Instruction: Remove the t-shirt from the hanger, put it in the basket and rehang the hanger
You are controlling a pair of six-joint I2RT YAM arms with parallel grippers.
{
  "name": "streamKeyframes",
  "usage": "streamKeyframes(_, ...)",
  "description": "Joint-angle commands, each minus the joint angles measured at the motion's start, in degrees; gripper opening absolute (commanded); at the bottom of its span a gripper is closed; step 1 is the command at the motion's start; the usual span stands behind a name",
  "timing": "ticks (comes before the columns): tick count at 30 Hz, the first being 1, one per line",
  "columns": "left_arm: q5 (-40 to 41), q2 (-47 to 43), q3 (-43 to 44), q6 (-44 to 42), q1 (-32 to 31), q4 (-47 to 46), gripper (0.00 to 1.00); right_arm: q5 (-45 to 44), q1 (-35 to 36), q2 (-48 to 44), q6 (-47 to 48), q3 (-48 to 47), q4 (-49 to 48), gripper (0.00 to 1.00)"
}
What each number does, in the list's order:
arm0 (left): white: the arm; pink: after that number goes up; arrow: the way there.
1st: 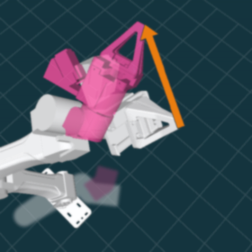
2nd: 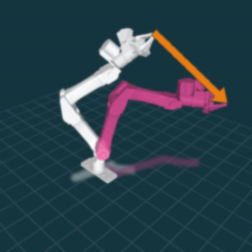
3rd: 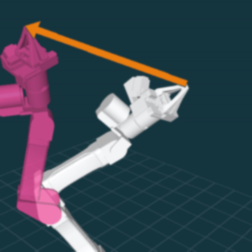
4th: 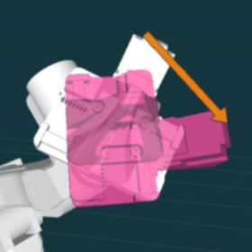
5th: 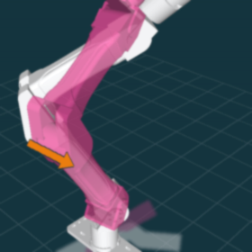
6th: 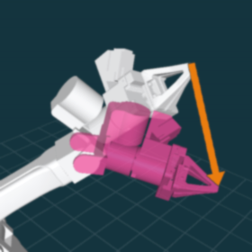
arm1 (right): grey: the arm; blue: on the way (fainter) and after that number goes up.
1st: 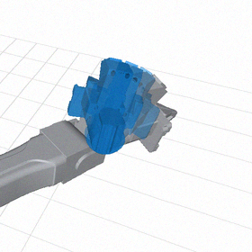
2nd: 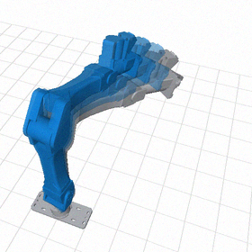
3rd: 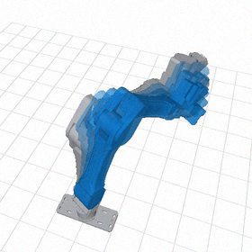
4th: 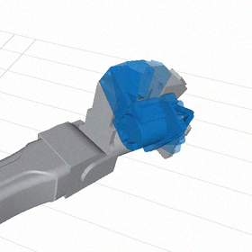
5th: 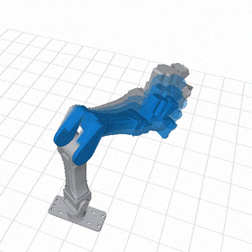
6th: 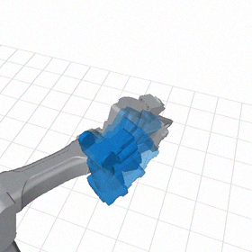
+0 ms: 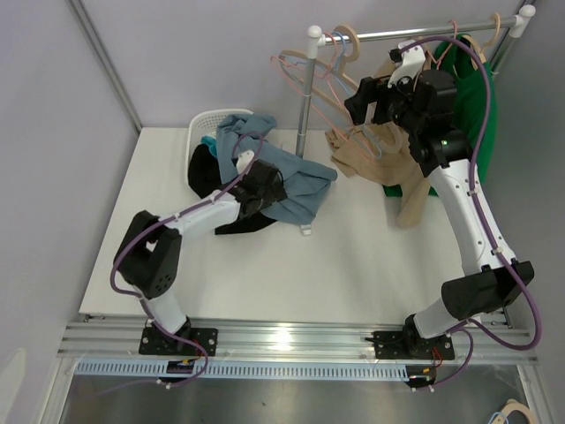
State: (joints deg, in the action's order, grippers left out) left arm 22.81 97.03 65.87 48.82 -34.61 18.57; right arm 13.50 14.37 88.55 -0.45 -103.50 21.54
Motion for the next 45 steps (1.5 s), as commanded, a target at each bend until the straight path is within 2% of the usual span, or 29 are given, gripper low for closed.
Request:
streamKeyframes(1,3.1,3.8,7.8,-1.8,0.2,-0.8,1.0,1.2,-0.2,-2.8,-0.7,0.7,-2.7,0.93)
streamKeyframes(6,-2.3,12.5,18.2,-1.4,1.7,4.6,1.0,1.4,-0.3,-3.3,-0.3,0.9,-2.4,0.93)
streamKeyframes(13,-8.1,17.4,21.0,-2.5,3.7,6.8,0.99,1.4,-0.4,-5.0,-0.4,2.7,-3.2,0.93)
streamKeyframes(16,-10.0,17.5,19.6,-3.4,4.2,5.8,0.74,1.4,-0.4,-5.2,-0.6,3.2,-3.4,0.93)
streamKeyframes(17,-10.3,17.4,19.4,-3.4,4.4,5.7,0.57,1.7,-0.4,-5.3,-0.7,3.3,-3.4,0.93)
streamKeyframes(18,-10.7,17.4,19.1,-3.3,4.6,5.7,0.49,1.8,-0.4,-5.2,-0.7,3.6,-3.5,0.93)
streamKeyframes(20,-13.8,17.3,18.0,-3.2,4.9,5.3,0.45,2.3,-0.4,-5.3,-0.8,3.8,-3.6,0.93)
streamKeyframes(22,-15.9,17.2,17.4,-2.9,5.0,5.1,0.48,2.5,-0.5,-5.6,-0.9,4.5,-3.8,0.93)
streamKeyframes(25,-16.8,18.0,16.9,-2.9,5.1,5.6,0.82,2.5,-0.6,-6.3,-0.9,5.6,-4.1,0.93)
streamKeyframes(26,-17.2,18.4,16.9,-2.9,5.1,5.9,0.86,2.6,-0.6,-6.5,-1.1,5.8,-4.2,0.93)
streamKeyframes(28,-16.9,18.4,16.1,-3.0,5.1,5.3,0.84,2.9,-0.6,-7.2,-1.3,6.5,-4.7,0.93)
streamKeyframes(30,-16.2,17.8,16.0,-3.2,5.3,5.8,0.88,3.1,-0.7,-7.9,-1.5,6.8,-4.8,0.93)
streamKeyframes(34,-14.7,20.2,20.9,-6.2,5.9,9.6,0.83,3.4,-0.7,-8.7,-1.5,7.2,-4.8,0.93)
streamKeyframes(35,-14.8,21.4,22.3,-7.1,6.0,11.1,0.71,3.5,-0.7,-9.1,-1.5,7.3,-4.8,0.93)
streamKeyframes(37,-15.7,24.9,27.1,-9.6,6.6,14.9,0.56,3.7,-0.7,-10.1,-1.9,8.3,-5.5,0.93)
streamKeyframes(38,-15.8,25.8,28.1,-10.4,6.7,16.3,0.45,4.2,-0.8,-10.4,-2.1,8.7,-5.9,0.93)
streamKeyframes(39,-15.5,26.3,29.4,-11.3,6.6,17.2,0.43,4.4,-0.9,-10.8,-2.2,9.4,-6.2,0.93)
streamKeyframes(42,-15.4,26.6,30.5,-13.7,6.7,19.3,0.48,4.9,-1.1,-12.0,-2.7,10.2,-6.8,0.93)
streamKeyframes(43,-14.2,26.6,31.0,-14.5,6.7,20.4,0.52,4.9,-1.1,-12.3,-2.8,10.5,-6.8,0.93)
streamKeyframes(45,-13.1,27.1,32.7,-16.6,6.7,24.0,0.69,5.4,-1.2,-12.8,-3.0,10.7,-6.9,0.93)
